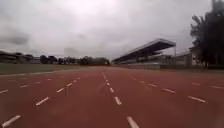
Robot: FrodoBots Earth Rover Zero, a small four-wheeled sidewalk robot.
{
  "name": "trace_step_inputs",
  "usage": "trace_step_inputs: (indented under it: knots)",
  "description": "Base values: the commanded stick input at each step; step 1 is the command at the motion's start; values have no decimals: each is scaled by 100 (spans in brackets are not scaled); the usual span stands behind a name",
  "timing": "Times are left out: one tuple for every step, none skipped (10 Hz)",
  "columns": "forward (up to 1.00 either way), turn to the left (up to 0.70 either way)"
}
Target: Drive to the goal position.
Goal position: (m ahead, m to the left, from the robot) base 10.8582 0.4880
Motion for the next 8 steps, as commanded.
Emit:
trace_step_inputs:
  knots:
    - [70, 0]
    - [70, 0]
    - [70, 0]
    - [70, 0]
    - [70, 0]
    - [70, 0]
    - [70, 0]
    - [70, 0]
